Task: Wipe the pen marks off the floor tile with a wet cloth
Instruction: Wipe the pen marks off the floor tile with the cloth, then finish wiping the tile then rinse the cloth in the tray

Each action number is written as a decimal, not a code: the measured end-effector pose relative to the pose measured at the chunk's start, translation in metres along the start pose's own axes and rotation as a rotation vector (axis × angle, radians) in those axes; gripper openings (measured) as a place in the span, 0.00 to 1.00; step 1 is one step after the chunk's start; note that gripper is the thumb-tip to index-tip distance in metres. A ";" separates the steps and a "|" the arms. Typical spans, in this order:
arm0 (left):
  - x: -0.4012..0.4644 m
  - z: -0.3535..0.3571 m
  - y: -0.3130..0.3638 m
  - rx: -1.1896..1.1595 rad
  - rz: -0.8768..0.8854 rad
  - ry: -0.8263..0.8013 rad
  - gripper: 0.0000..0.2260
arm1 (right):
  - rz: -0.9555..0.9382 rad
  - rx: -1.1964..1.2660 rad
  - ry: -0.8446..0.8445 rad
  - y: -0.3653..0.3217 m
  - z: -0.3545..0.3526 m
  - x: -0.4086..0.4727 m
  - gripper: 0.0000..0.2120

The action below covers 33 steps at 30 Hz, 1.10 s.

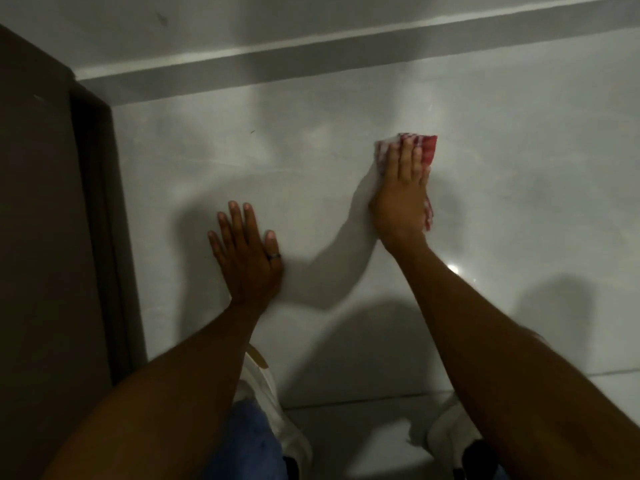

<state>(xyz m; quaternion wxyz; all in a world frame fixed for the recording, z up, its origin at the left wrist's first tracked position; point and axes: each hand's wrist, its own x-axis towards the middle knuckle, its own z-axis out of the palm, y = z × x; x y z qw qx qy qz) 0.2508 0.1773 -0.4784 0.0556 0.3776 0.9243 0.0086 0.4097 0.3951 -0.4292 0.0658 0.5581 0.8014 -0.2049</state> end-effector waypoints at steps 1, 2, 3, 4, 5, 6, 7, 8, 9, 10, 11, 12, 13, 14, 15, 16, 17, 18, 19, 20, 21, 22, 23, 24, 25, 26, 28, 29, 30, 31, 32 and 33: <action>0.000 -0.010 0.001 -0.020 -0.003 -0.080 0.29 | 0.002 -0.025 -0.059 -0.003 0.001 -0.015 0.35; 0.003 -0.023 0.002 -0.062 0.004 -0.199 0.29 | 0.007 -0.021 -0.135 -0.005 -0.002 -0.034 0.35; 0.009 -0.040 0.000 -0.105 0.009 -0.335 0.30 | 0.029 0.041 -0.227 -0.008 -0.010 -0.052 0.35; 0.017 -0.061 -0.002 -0.160 -0.006 -0.481 0.30 | 0.078 0.162 -0.326 -0.012 -0.024 -0.070 0.33; 0.027 -0.082 -0.002 -0.242 -0.052 -0.646 0.29 | 0.170 0.346 -0.405 -0.017 -0.044 -0.085 0.29; 0.036 -0.116 -0.001 -0.358 -0.157 -0.834 0.28 | 0.308 0.567 -0.456 -0.030 -0.071 -0.101 0.24; 0.039 -0.156 0.003 -0.487 -0.312 -0.999 0.28 | 0.468 0.816 -0.487 -0.047 -0.102 -0.117 0.22; 0.036 -0.197 0.009 -0.634 -0.463 -1.126 0.28 | 0.613 1.083 -0.504 -0.062 -0.131 -0.131 0.21; 0.026 -0.243 0.014 -0.808 -0.585 -1.192 0.29 | 0.706 1.321 -0.521 -0.079 -0.162 -0.146 0.19; 0.014 -0.289 0.018 -0.967 -0.672 -1.206 0.28 | 0.779 1.523 -0.556 -0.097 -0.192 -0.160 0.18; 0.001 -0.335 0.021 -1.113 -0.728 -1.181 0.26 | 0.832 1.691 -0.611 -0.118 -0.223 -0.177 0.18; -0.013 -0.380 0.021 -1.248 -0.765 -1.125 0.21 | 0.854 1.811 -0.671 -0.141 -0.253 -0.194 0.18; -0.027 -0.423 0.019 -1.353 -0.794 -1.064 0.16 | 0.873 1.884 -0.705 -0.166 -0.281 -0.210 0.18; -0.040 -0.463 0.013 -1.419 -0.819 -1.006 0.13 | 0.873 1.916 -0.727 -0.192 -0.305 -0.223 0.18; -0.051 -0.498 0.006 -1.469 -0.856 -0.942 0.14 | 0.845 1.923 -0.751 -0.219 -0.327 -0.236 0.17; -0.057 -0.528 -0.005 -1.500 -0.915 -0.881 0.17 | 0.812 1.918 -0.778 -0.246 -0.345 -0.246 0.17; -0.060 -0.553 -0.018 -1.527 -0.988 -0.801 0.20 | 0.755 1.892 -0.814 -0.274 -0.360 -0.252 0.19; -0.060 -0.573 -0.035 -1.541 -1.041 -0.707 0.21 | 0.662 1.826 -0.849 -0.300 -0.369 -0.255 0.21; -0.058 -0.589 -0.054 -1.552 -1.048 -0.604 0.21 | 0.543 1.727 -0.875 -0.326 -0.376 -0.253 0.24; -0.053 -0.603 -0.075 -1.531 -1.017 -0.511 0.22 | 0.403 1.604 -0.885 -0.351 -0.381 -0.249 0.26; -0.047 -0.614 -0.098 -1.503 -0.970 -0.449 0.23 | 0.257 1.456 -0.871 -0.375 -0.383 -0.241 0.26; -0.038 -0.622 -0.120 -1.453 -0.932 -0.390 0.25 | 0.133 1.303 -0.821 -0.398 -0.383 -0.230 0.25; -0.027 -0.626 -0.142 -1.411 -0.902 -0.347 0.26 | 0.020 1.153 -0.753 -0.420 -0.380 -0.217 0.24; -0.016 -0.624 -0.163 -1.372 -0.884 -0.308 0.27 | -0.099 1.004 -0.680 -0.442 -0.375 -0.203 0.24; -0.004 -0.617 -0.183 -1.346 -0.870 -0.266 0.27 | -0.225 0.837 -0.600 -0.463 -0.370 -0.189 0.24; 0.009 -0.604 -0.200 -1.315 -0.861 -0.227 0.26 | -0.343 0.666 -0.514 -0.482 -0.361 -0.175 0.24; 0.031 -0.572 -0.224 -1.229 -0.813 -0.199 0.24 | -0.522 0.365 -0.398 -0.513 -0.337 -0.153 0.25; 0.043 -0.558 -0.231 -1.202 -0.776 -0.227 0.24 | -0.580 0.225 -0.359 -0.524 -0.328 -0.145 0.27; 0.052 -0.549 -0.235 -1.157 -0.756 -0.251 0.24 | -0.624 0.101 -0.324 -0.531 -0.321 -0.137 0.28; 0.059 -0.541 -0.236 -1.071 -0.732 -0.288 0.25 | -0.652 0.008 -0.290 -0.535 -0.317 -0.134 0.29; 0.065 -0.537 -0.234 -0.949 -0.701 -0.315 0.27 | -0.675 -0.060 -0.246 -0.532 -0.316 -0.131 0.28; 0.070 -0.539 -0.228 -0.774 -0.682 -0.318 0.30 | -0.693 -0.089 -0.191 -0.528 -0.317 -0.132 0.27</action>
